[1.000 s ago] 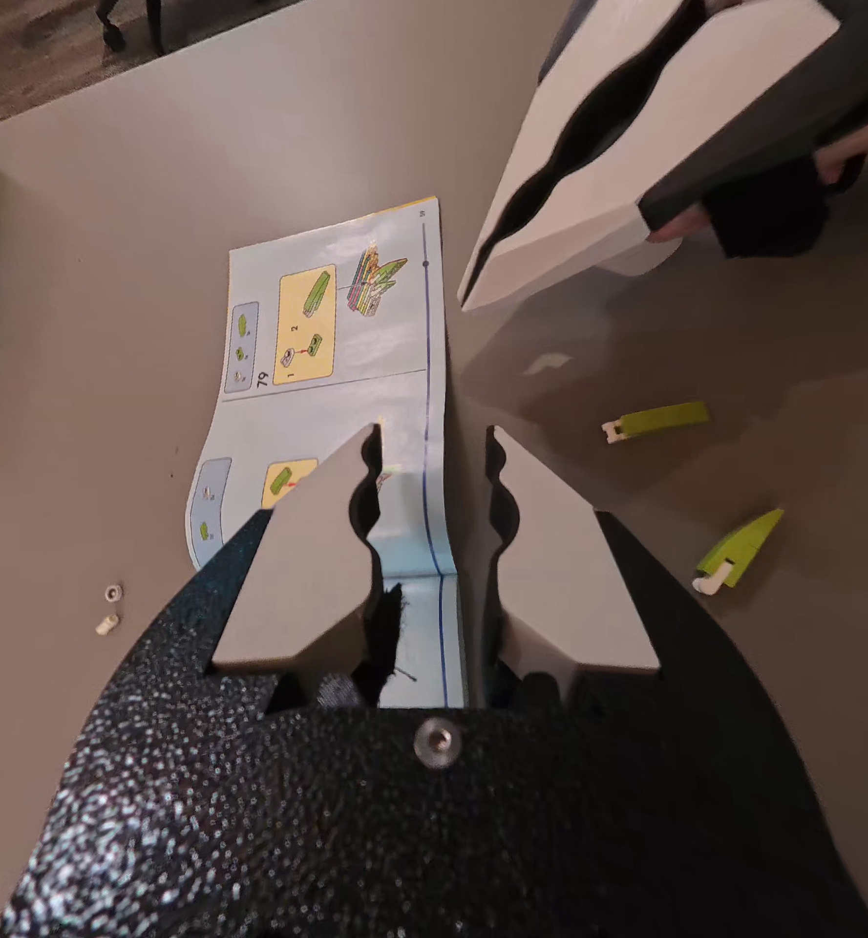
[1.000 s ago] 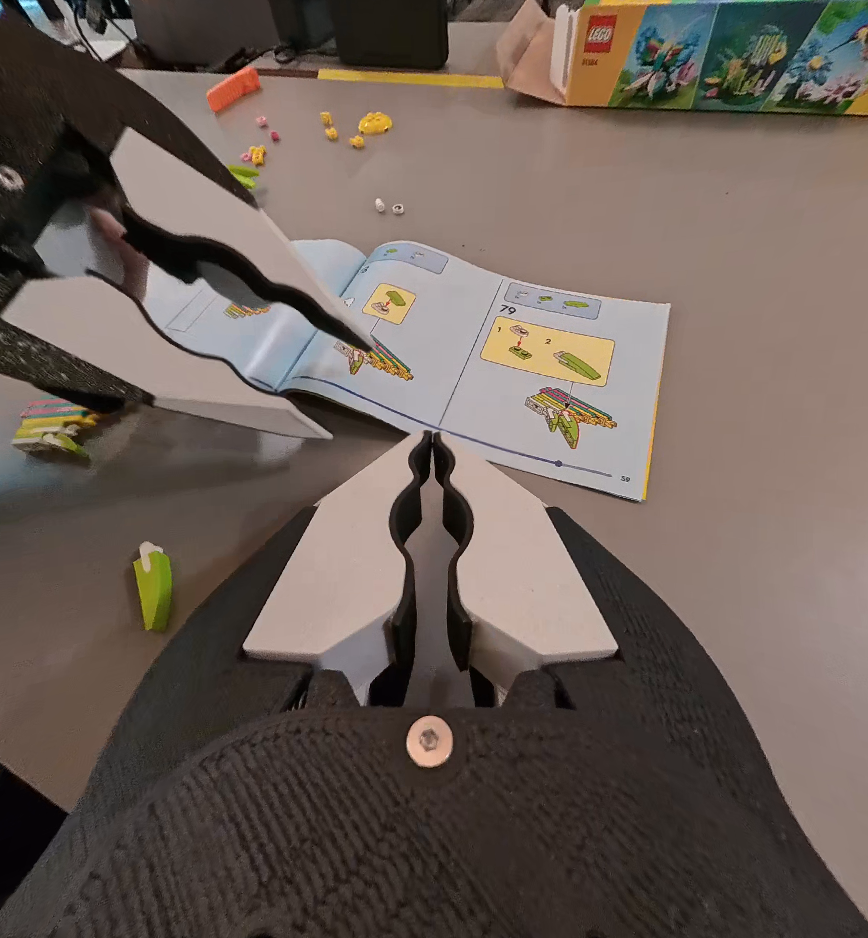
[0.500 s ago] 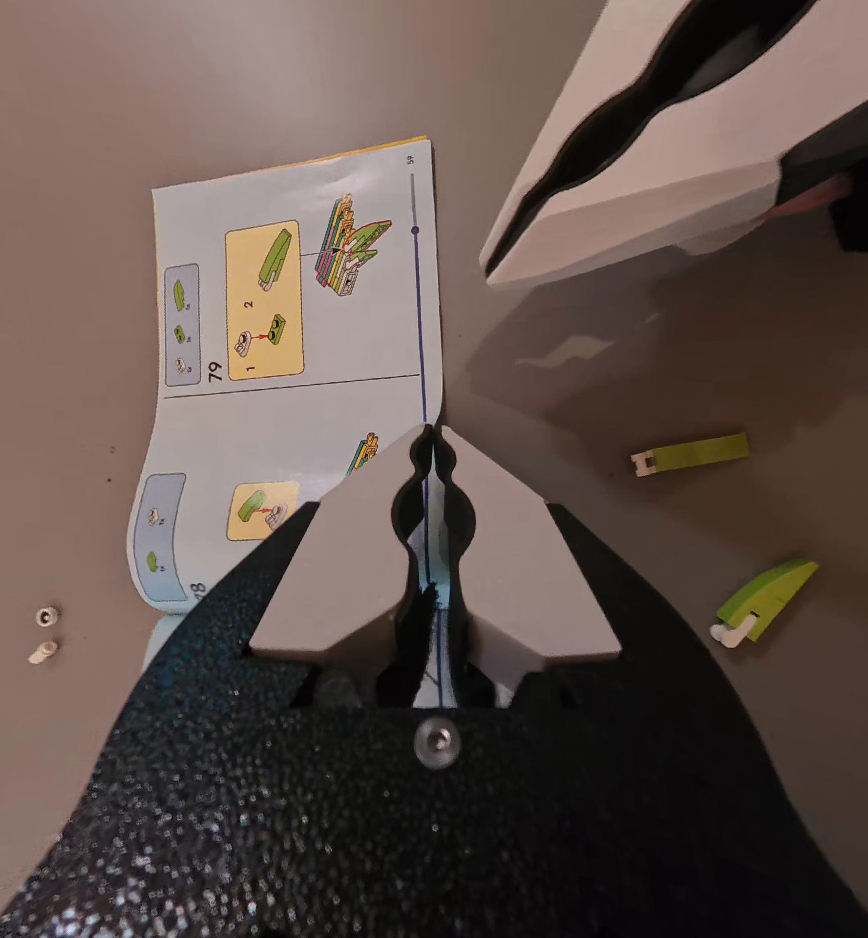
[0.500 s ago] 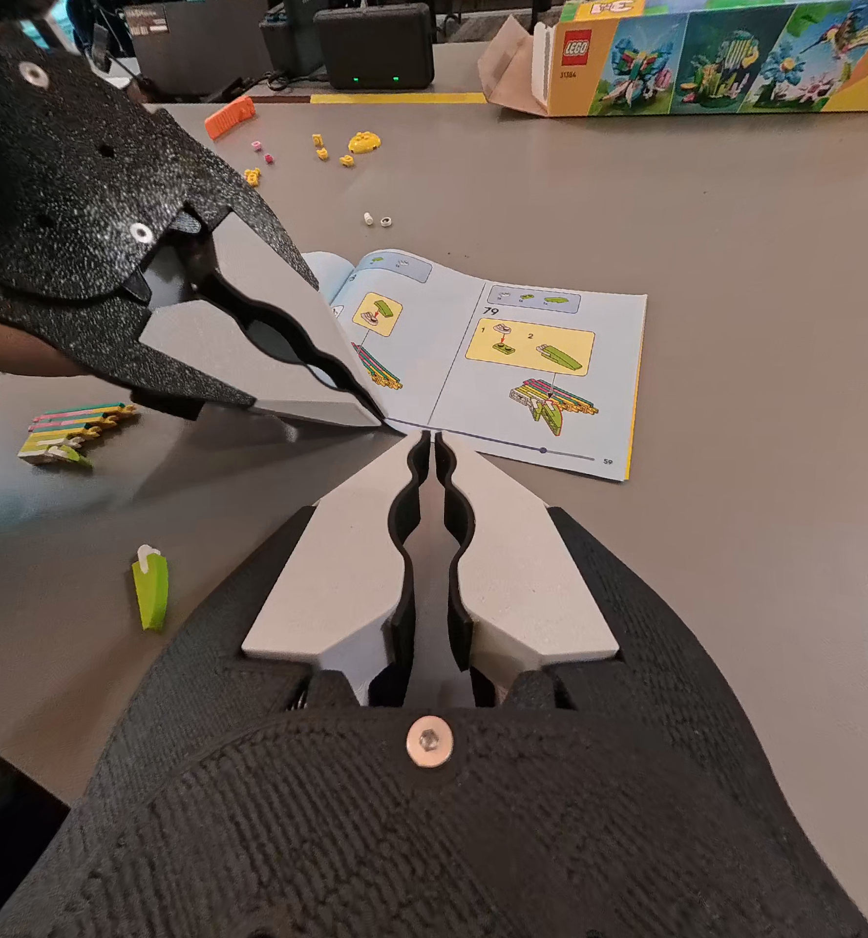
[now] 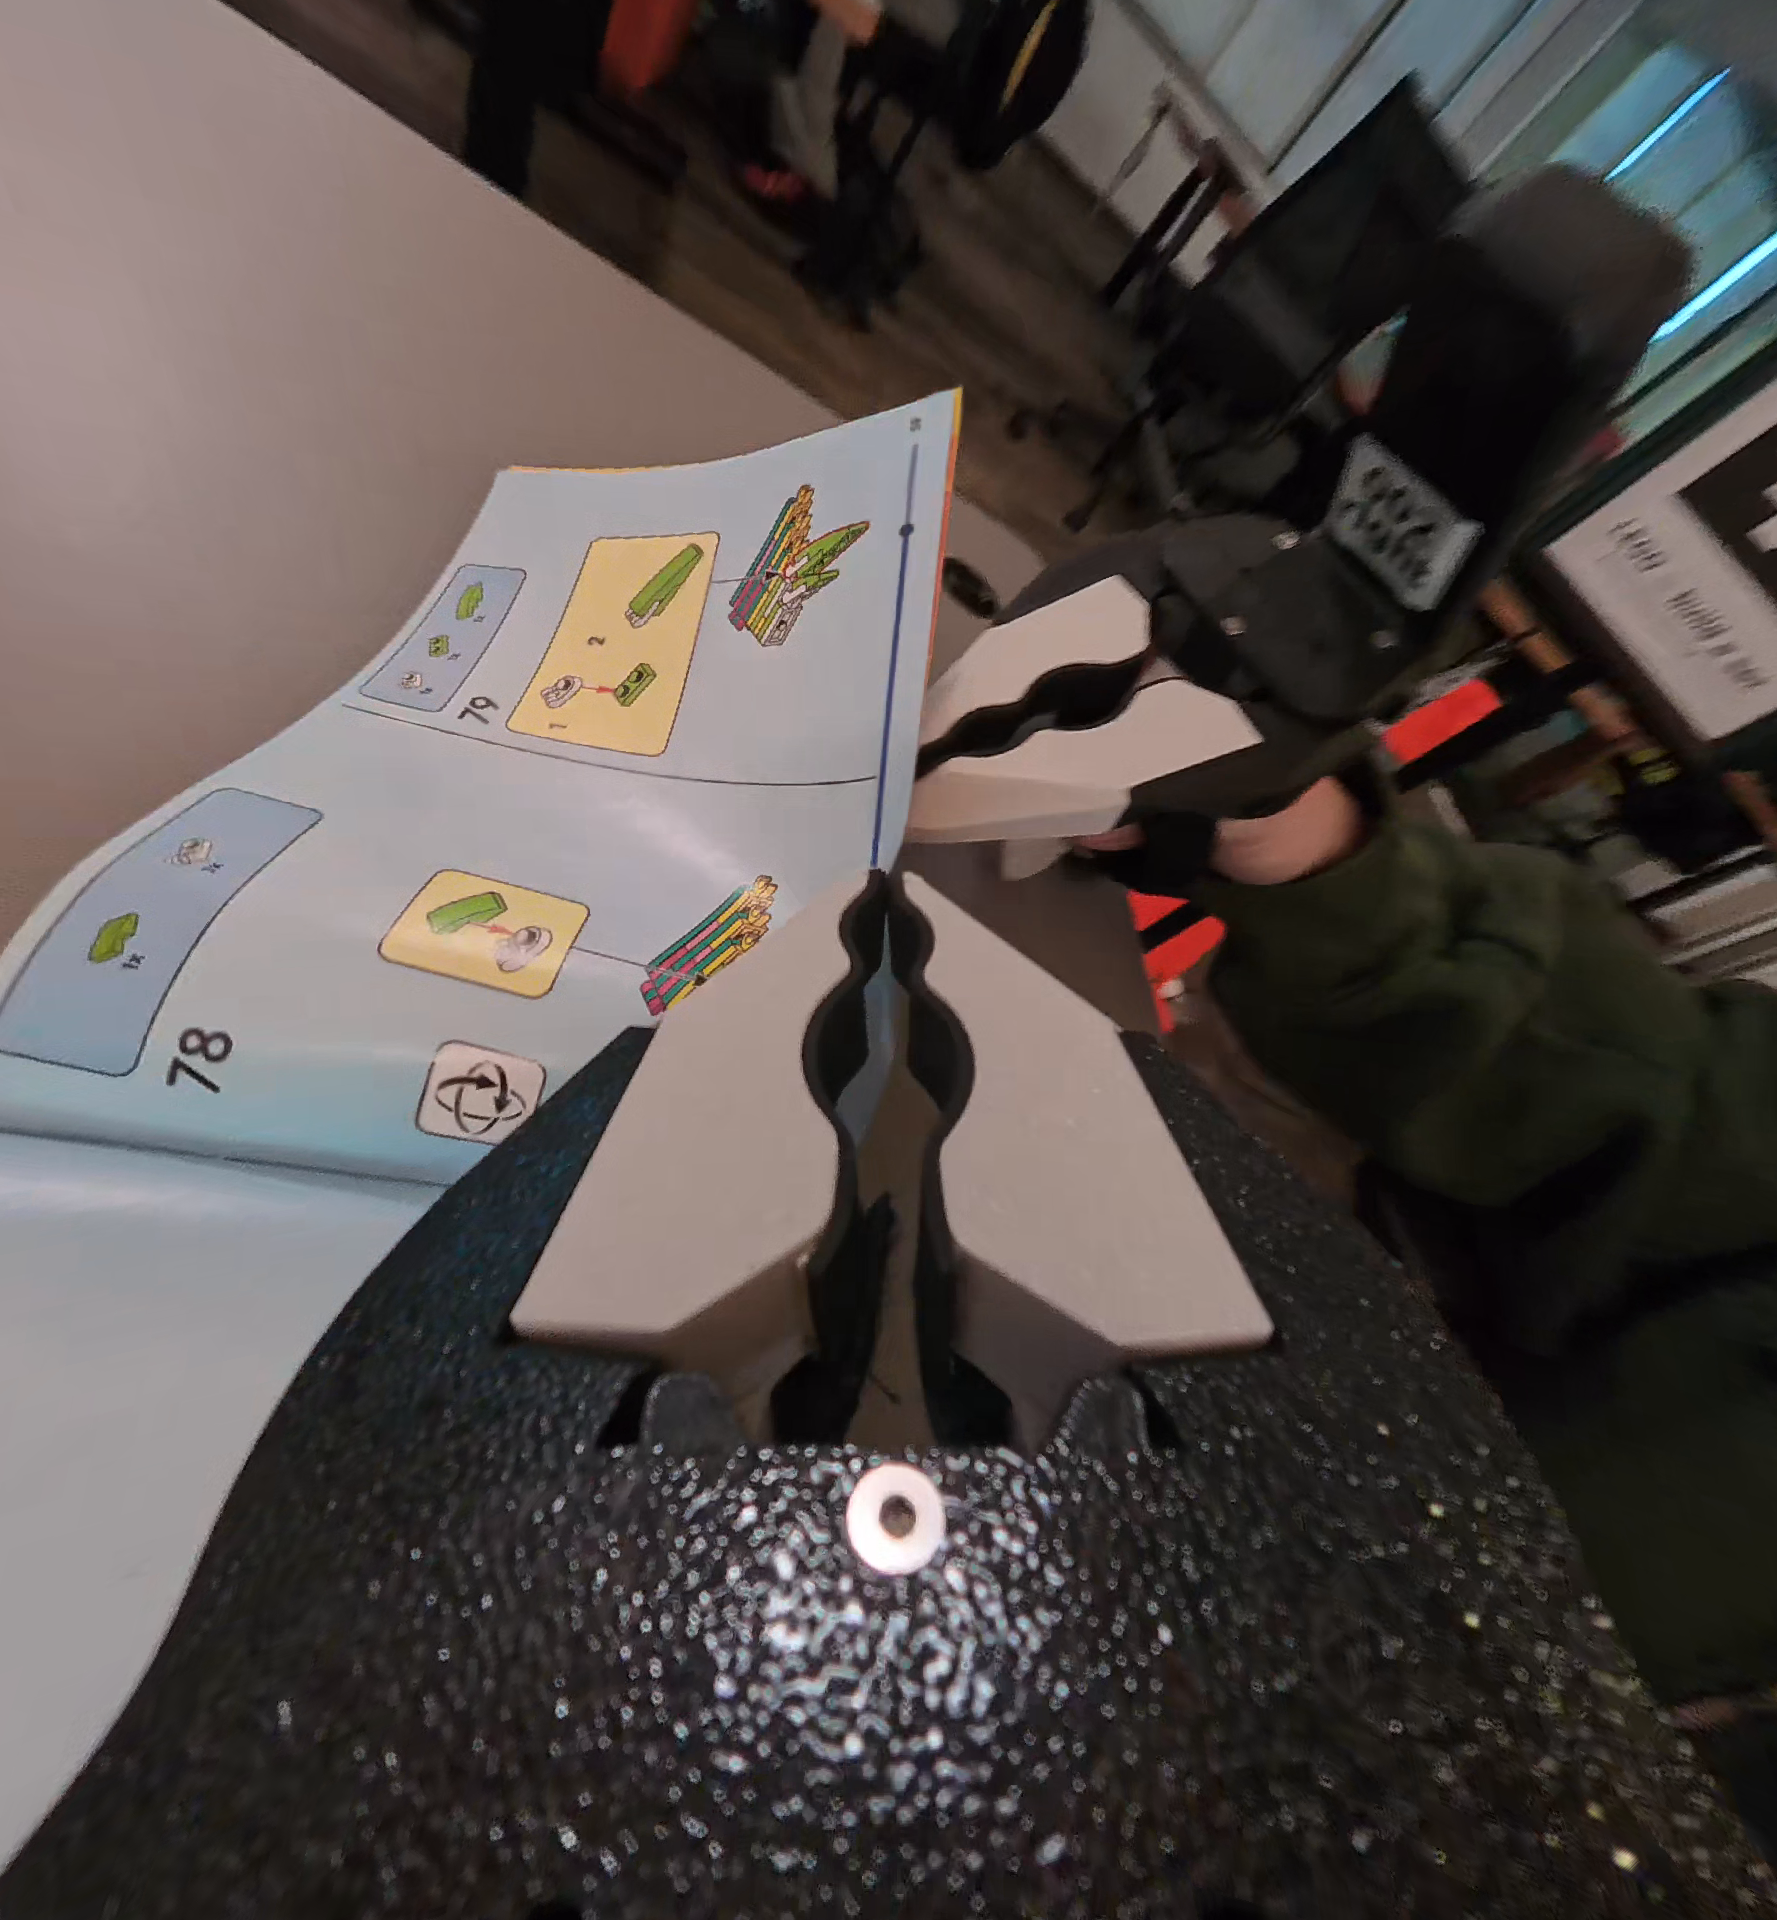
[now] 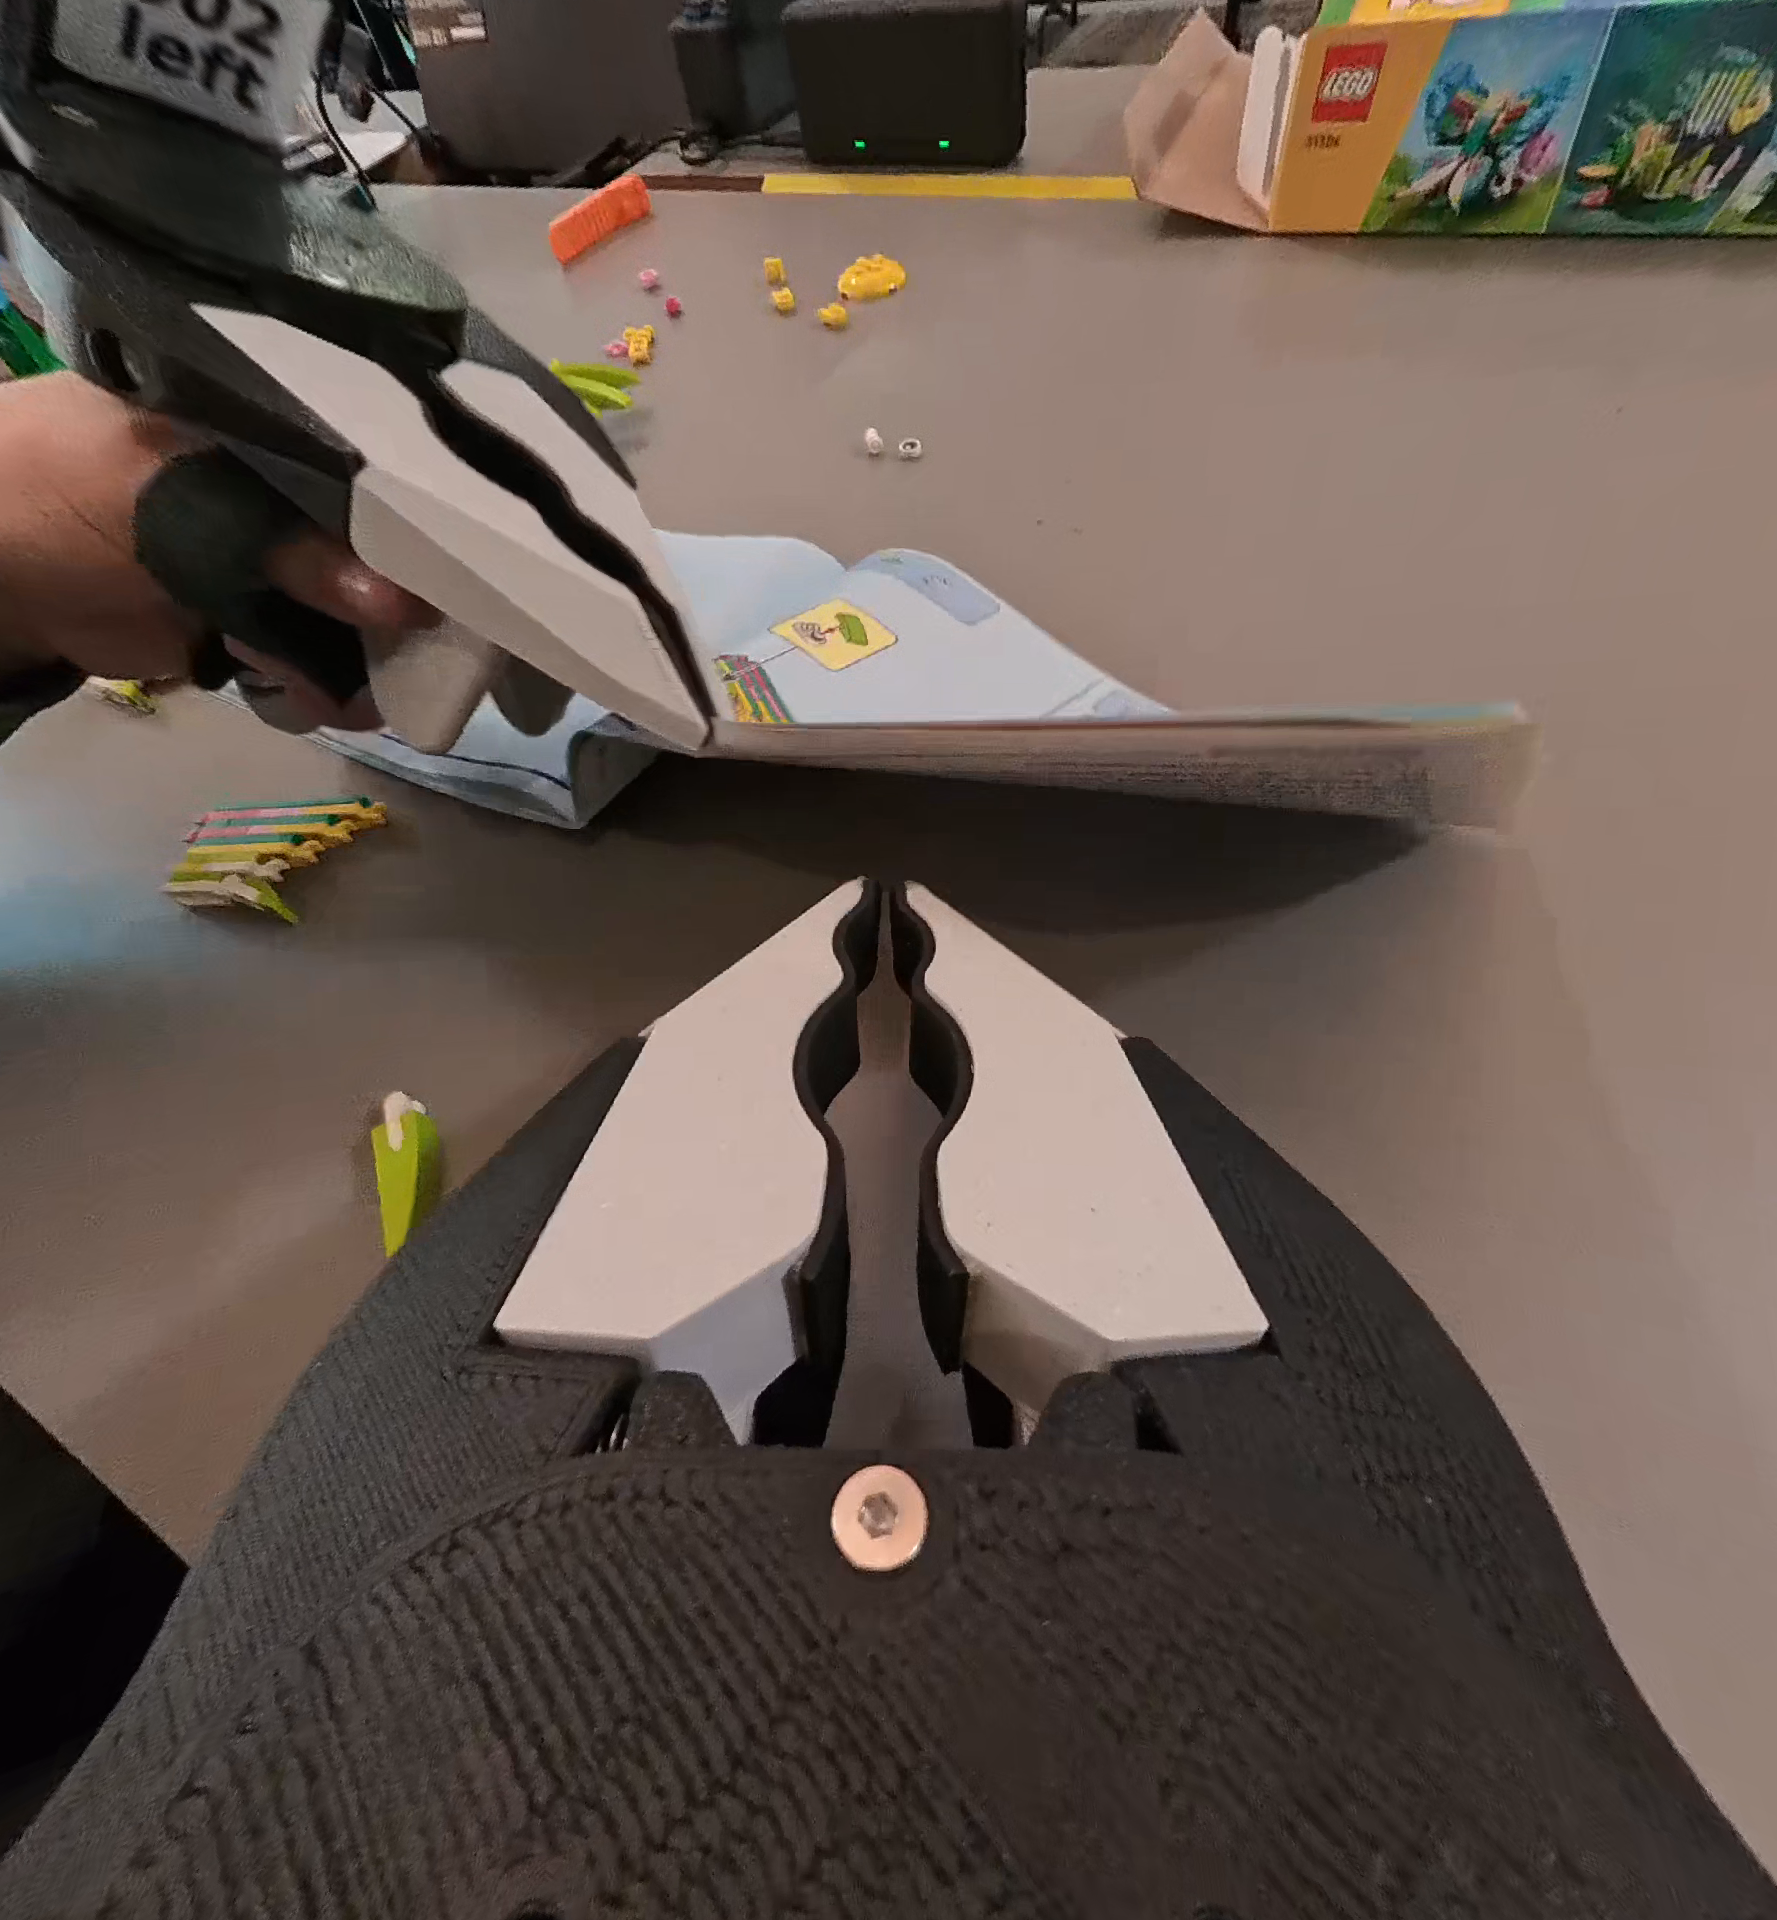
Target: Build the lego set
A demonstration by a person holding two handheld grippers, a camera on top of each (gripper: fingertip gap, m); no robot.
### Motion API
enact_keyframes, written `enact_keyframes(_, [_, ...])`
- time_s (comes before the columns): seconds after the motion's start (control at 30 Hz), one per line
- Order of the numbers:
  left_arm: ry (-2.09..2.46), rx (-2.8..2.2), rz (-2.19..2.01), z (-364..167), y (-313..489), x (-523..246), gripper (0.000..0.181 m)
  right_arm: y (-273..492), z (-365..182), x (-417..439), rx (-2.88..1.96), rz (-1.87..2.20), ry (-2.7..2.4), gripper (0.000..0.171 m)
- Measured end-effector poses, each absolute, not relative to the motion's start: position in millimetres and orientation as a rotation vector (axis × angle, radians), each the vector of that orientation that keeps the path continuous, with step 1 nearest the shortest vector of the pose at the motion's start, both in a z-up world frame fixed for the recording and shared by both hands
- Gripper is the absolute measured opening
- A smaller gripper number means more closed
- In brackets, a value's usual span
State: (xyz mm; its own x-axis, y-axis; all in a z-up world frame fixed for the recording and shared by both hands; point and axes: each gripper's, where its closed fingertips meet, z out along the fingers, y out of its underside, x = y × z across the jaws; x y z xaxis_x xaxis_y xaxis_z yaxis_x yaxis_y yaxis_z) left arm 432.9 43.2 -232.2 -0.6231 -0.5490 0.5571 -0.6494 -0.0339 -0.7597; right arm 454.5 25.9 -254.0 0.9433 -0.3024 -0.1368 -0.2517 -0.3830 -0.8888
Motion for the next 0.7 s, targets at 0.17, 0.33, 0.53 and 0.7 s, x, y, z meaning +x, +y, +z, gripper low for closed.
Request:
enact_keyframes(0.17, [-2.010,1.263,1.771,-229.3,41.5,425.0,0.000,27.0,-250.2,455.9,-1.947,-0.056,0.407,0.003])
enact_keyframes(0.33, [-1.983,1.228,1.740,-232.7,36.3,420.7,0.000,29.8,-245.3,454.1,-1.917,-0.052,0.390,0.003])
enact_keyframes(0.53, [-2.009,1.203,1.695,-239.2,30.4,417.3,0.000,31.2,-241.8,453.1,-1.895,-0.052,0.376,0.004])
enact_keyframes(0.7, [-2.010,1.183,1.707,-236.6,29.1,416.2,0.000,30.5,-241.7,454.0,-1.890,-0.044,0.386,0.006])
